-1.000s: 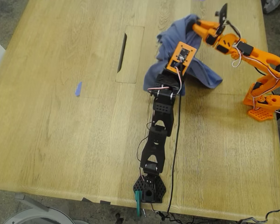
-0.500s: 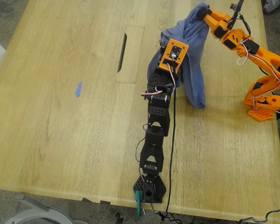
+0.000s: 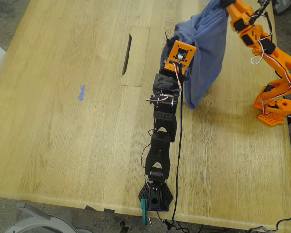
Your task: Fold a T-shirt
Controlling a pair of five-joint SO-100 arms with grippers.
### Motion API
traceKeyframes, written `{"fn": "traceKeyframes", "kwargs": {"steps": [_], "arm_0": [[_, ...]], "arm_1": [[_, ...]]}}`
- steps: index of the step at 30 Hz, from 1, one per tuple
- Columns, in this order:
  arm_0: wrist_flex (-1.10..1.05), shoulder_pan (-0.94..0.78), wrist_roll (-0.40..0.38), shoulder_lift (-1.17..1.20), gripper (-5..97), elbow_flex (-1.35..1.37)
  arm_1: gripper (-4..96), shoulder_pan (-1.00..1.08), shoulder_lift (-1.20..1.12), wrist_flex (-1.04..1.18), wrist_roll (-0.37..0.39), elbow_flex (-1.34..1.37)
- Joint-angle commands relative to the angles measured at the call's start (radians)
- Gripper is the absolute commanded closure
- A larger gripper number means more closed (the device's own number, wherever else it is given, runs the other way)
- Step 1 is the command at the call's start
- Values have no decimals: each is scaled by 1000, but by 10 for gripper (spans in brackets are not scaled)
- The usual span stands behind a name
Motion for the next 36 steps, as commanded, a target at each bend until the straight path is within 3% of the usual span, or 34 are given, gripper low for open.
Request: {"fn": "traceKeyframes", "kwargs": {"steps": [1,27,32,36], "arm_0": [[-98,-40,-2,209,918,-34],[-333,107,-8,216,918,-35],[-357,218,-5,213,918,-35],[-357,400,6,206,918,21]], "arm_1": [[902,12,75,-23,-9,-63],[899,-140,290,29,-48,-28],[899,-178,337,64,-74,-38],[895,-175,379,179,-100,-98]]}}
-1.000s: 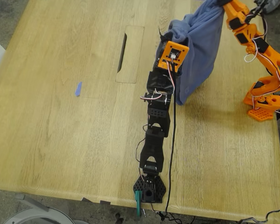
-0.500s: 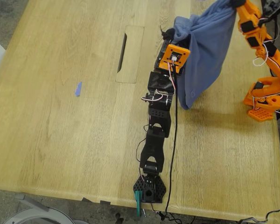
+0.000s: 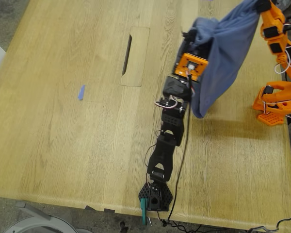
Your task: Fold a T-shirt
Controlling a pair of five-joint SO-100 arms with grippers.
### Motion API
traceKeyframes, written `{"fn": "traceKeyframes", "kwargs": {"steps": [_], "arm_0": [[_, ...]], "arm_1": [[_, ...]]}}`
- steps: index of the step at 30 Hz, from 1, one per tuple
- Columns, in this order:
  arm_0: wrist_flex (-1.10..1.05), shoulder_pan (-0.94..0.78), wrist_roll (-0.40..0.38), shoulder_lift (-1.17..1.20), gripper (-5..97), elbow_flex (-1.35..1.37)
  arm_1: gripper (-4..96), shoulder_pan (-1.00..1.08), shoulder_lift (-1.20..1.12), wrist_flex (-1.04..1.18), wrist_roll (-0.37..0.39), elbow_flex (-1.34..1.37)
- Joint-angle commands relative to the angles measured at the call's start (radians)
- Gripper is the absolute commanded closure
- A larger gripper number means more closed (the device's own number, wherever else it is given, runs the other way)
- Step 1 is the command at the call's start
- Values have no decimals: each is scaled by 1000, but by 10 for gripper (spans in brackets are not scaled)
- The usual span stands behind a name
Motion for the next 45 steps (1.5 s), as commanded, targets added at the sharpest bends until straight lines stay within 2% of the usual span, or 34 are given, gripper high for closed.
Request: {"fn": "traceKeyframes", "kwargs": {"steps": [1,7,11,15,21,24,32,45], "arm_0": [[-61,170,11,170,918,35],[-78,388,14,91,918,95],[-54,430,3,69,918,97],[-41,445,-6,52,918,97],[-26,436,-15,-15,918,57],[69,416,-20,-86,918,-49],[160,302,-29,-114,918,-51],[495,115,-41,-112,918,-51]], "arm_1": [[891,12,32,64,-15,-118],[880,132,95,341,5,-313],[867,179,175,592,37,-413],[860,255,238,713,63,-431],[865,284,383,710,75,-196],[866,281,419,710,78,-106],[868,229,531,755,74,107],[868,156,663,747,60,469]]}}
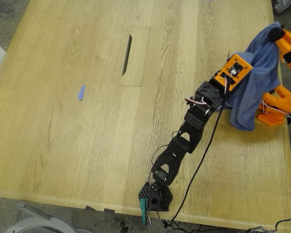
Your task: Fold a T-shirt
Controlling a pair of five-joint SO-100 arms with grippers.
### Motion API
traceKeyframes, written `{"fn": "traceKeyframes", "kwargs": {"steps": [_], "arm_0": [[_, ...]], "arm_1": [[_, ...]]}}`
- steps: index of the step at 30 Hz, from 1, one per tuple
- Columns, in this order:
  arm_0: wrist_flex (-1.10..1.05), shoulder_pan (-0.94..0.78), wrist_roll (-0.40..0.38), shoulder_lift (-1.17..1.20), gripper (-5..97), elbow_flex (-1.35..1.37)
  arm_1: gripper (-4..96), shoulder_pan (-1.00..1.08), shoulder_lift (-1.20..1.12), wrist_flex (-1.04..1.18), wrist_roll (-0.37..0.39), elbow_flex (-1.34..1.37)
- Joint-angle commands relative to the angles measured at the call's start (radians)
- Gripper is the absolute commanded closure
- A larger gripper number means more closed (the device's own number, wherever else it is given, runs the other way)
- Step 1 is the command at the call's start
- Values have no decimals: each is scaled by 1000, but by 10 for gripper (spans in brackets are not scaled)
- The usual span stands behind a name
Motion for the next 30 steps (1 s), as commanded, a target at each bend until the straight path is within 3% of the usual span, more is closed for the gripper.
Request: {"fn": "traceKeyframes", "kwargs": {"steps": [1,13,30], "arm_0": [[61,-66,-5,52,918,-83],[385,-233,-2,54,918,-83],[546,-405,-6,-28,918,-83]], "arm_1": [[868,-14,12,-32,-8,61],[867,-38,20,-236,-17,399],[860,43,11,-434,-9,718]]}}
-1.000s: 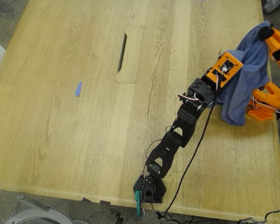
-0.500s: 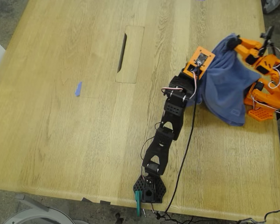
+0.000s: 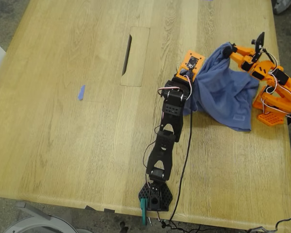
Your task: Fold a T-shirt
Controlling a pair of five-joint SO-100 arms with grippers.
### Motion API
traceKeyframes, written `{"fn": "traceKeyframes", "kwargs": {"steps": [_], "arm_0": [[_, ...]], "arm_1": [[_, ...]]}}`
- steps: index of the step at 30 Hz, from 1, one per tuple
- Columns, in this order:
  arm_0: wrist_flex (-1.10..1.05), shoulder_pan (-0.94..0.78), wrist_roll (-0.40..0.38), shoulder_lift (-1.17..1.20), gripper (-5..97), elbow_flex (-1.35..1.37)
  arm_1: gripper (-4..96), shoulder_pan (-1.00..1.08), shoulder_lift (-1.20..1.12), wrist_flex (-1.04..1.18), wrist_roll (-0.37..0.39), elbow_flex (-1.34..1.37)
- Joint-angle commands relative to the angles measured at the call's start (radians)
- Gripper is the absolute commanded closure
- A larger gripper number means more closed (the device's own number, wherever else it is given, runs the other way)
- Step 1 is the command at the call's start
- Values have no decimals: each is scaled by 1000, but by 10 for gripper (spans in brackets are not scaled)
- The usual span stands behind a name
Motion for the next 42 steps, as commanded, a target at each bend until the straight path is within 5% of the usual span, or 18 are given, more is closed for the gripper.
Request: {"fn": "traceKeyframes", "kwargs": {"steps": [1,11,27,42], "arm_0": [[5,-43,-3,32,918,-74],[135,-124,-21,18,918,-60],[133,-179,-35,173,918,387],[132,-341,-18,-55,918,117]], "arm_1": [[859,28,-5,-31,-2,12],[859,75,-166,-201,-6,43],[858,97,-333,-178,-28,5],[858,124,-925,-529,-29,-319]]}}
